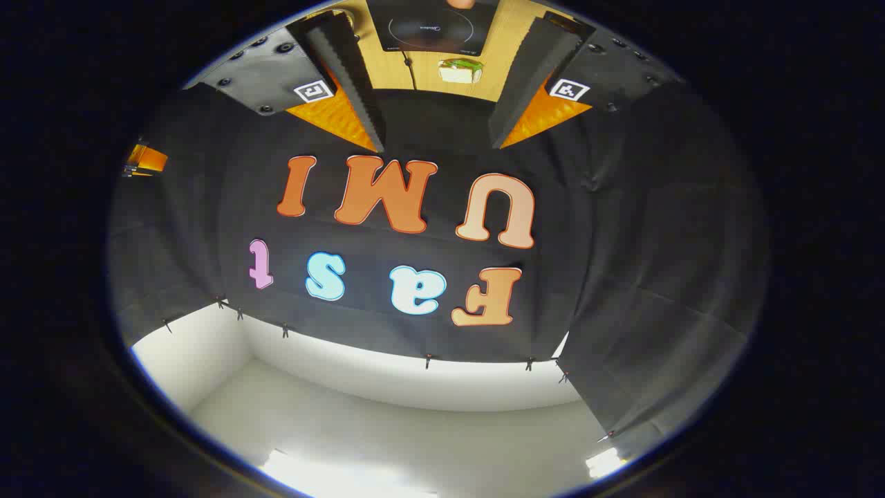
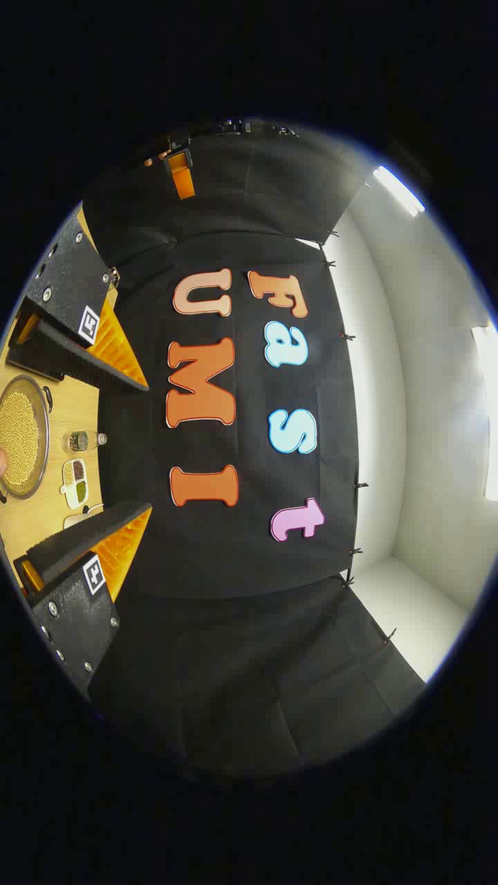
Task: First push the handle of the pot to place it horizontally, then grasp the pot with both hands and set it on the induction cooktop.
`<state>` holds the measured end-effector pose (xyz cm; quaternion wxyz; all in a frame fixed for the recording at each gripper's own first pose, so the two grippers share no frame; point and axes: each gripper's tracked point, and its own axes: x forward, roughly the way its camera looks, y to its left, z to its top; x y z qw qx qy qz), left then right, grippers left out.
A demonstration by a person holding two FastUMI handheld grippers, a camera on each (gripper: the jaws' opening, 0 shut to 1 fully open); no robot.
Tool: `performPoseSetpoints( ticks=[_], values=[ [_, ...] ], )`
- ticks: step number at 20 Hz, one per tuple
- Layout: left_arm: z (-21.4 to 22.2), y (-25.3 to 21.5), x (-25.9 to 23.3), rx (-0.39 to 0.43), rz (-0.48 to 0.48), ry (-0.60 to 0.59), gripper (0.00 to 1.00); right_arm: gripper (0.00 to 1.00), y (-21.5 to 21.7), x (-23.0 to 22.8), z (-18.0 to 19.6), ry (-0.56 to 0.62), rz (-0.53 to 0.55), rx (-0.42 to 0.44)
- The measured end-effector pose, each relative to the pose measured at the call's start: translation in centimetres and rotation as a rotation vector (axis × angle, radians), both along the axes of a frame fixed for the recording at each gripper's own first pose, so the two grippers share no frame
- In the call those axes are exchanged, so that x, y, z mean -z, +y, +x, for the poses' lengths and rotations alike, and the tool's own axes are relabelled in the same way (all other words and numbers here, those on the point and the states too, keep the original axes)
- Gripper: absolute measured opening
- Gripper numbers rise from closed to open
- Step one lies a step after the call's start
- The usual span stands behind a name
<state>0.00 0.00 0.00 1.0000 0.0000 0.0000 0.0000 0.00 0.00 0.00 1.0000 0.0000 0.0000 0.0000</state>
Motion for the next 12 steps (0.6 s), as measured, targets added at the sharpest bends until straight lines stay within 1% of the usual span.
performPoseSetpoints(
  ticks=[1,7,8,10,11,12],
  values=[
    [0.08,-0.01,0.12,0.001,-0.002,0.004,0.98,1.00,-0.07,-0.08,0.06,-0.002,0.001,0.002],
    [0.15,-0.39,0.32,0.008,-0.003,0.017,0.98,1.00,-0.72,0.35,0.07,0.008,0.003,0.006],
    [0.19,-0.49,0.40,0.009,-0.001,0.017,0.98,0.95,-0.76,0.34,0.06,0.009,0.005,0.005],
    [0.24,-0.67,0.25,0.009,0.004,0.016,0.98,0.94,-0.85,0.44,-0.01,0.010,0.007,0.005],
    [0.25,-0.80,0.28,0.009,0.007,0.015,0.97,1.00,-0.90,0.40,0.04,0.011,0.006,0.006],
    [0.10,-0.91,0.25,0.009,0.010,0.015,0.97,1.00,-0.96,0.41,0.07,0.012,0.006,0.006]
  ],
)
